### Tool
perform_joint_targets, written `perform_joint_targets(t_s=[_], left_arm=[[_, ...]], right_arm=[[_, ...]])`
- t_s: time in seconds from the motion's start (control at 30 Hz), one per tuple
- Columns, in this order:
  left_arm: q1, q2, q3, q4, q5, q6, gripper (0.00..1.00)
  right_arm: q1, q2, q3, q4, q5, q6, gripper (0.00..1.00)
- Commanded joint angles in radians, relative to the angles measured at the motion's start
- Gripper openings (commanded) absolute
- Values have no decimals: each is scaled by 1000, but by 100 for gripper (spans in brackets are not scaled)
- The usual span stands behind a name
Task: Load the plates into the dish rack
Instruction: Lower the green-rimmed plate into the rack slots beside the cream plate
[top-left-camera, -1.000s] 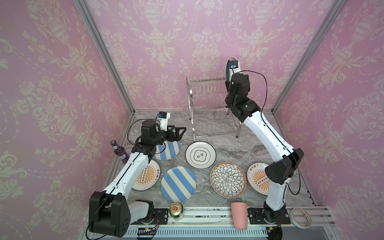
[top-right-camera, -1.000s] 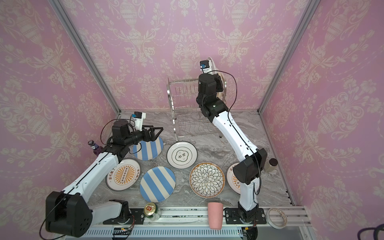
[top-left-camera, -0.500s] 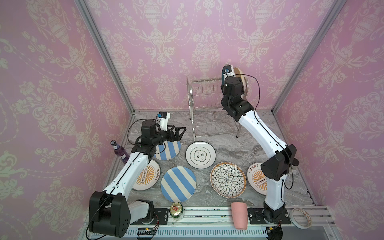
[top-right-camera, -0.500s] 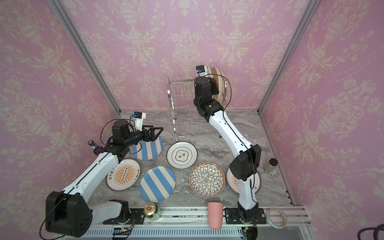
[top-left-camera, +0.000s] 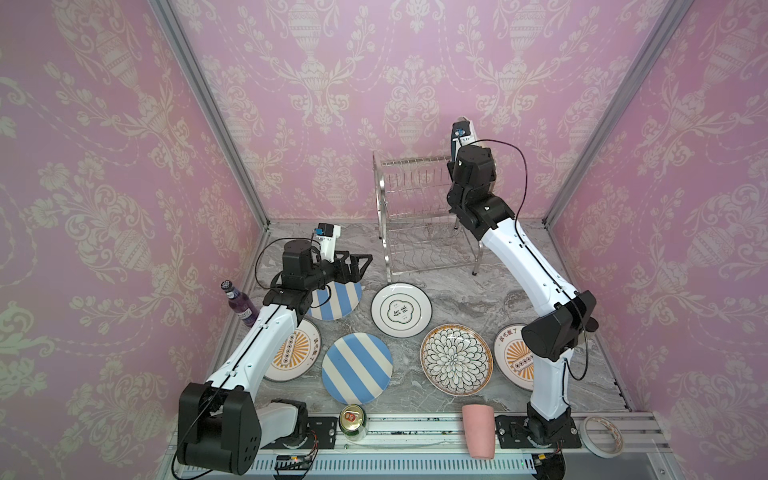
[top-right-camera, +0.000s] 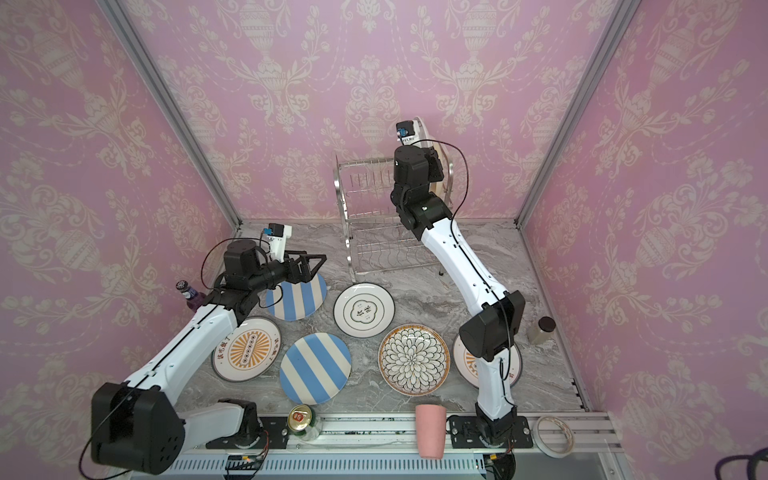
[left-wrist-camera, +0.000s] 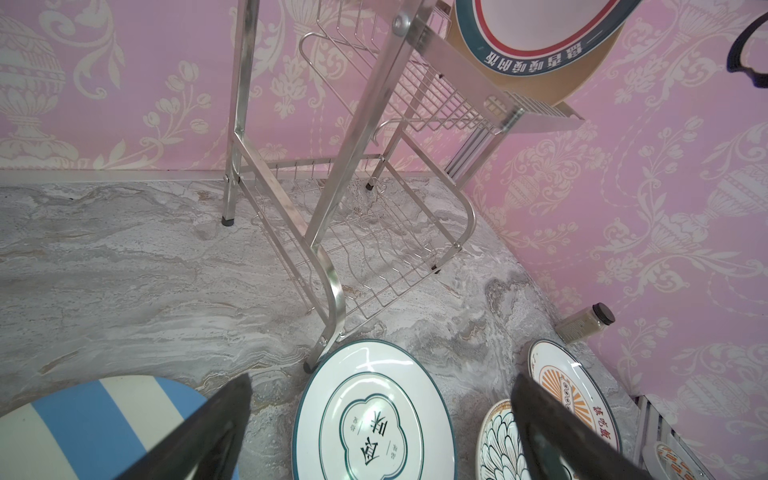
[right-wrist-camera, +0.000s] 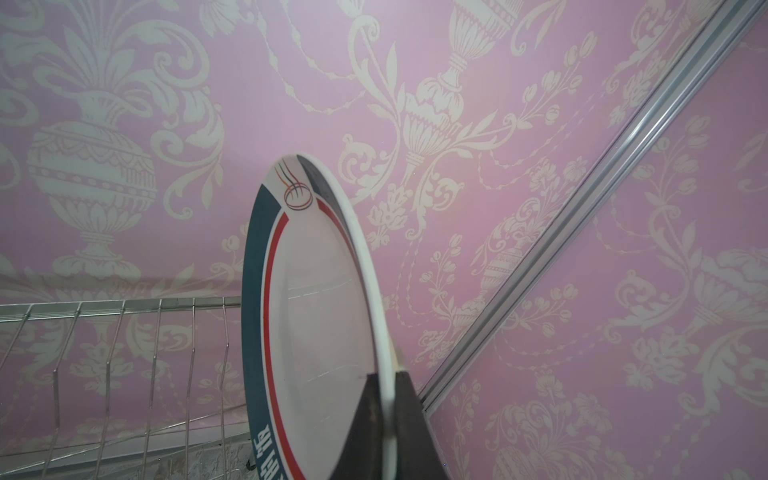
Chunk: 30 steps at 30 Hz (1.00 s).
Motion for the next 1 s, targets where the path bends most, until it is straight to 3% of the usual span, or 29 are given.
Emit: perform_joint_targets(t_s=[0.0, 0.97], left_arm=[[-6, 0, -10, -9, -7, 27, 99], [-5, -11, -15, -30, -17, 39, 99]], right_arm=[[-4, 5, 35, 71, 20, -21, 0], [-45, 16, -48, 2, -17, 112, 0]])
